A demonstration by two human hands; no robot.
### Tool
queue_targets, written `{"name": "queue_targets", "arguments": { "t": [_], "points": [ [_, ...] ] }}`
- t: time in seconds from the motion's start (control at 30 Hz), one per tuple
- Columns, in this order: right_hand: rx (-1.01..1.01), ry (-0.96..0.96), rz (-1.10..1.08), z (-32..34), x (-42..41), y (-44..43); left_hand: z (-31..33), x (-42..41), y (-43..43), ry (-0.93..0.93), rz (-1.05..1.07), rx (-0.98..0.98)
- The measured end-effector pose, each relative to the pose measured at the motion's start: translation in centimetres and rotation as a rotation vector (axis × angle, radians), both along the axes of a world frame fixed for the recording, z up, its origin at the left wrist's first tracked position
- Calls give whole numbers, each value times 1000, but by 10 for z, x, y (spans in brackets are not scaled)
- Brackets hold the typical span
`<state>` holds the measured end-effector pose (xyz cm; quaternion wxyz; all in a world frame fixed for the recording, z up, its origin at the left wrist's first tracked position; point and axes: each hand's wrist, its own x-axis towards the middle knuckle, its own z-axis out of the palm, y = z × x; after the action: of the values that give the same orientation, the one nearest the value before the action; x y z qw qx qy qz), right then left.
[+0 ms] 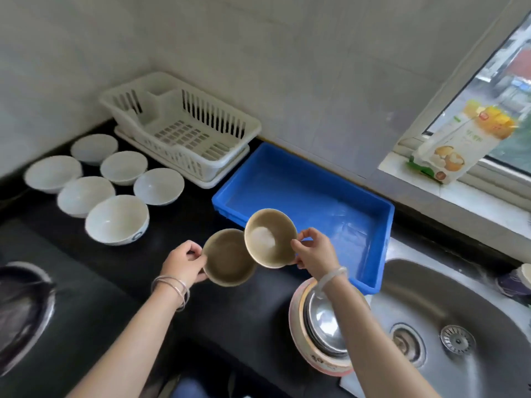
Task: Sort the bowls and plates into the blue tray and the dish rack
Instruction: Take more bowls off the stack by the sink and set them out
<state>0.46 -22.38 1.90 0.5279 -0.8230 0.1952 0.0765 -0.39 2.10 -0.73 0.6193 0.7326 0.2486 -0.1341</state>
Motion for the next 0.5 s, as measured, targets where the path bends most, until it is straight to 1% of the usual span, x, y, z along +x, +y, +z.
{"name": "queue_targets", "arguments": {
  "t": [0.13, 0.27, 0.5],
  "points": [
    [0, 55, 79, -23, 28, 50, -18, -5, 47, 50, 193, 5],
    [12, 158, 135, -47, 58, 97, -37, -6, 82, 116, 309, -45],
    [85, 288, 84, -79, 102, 154, -59, 7, 120, 170, 456, -81]
  ]
}}
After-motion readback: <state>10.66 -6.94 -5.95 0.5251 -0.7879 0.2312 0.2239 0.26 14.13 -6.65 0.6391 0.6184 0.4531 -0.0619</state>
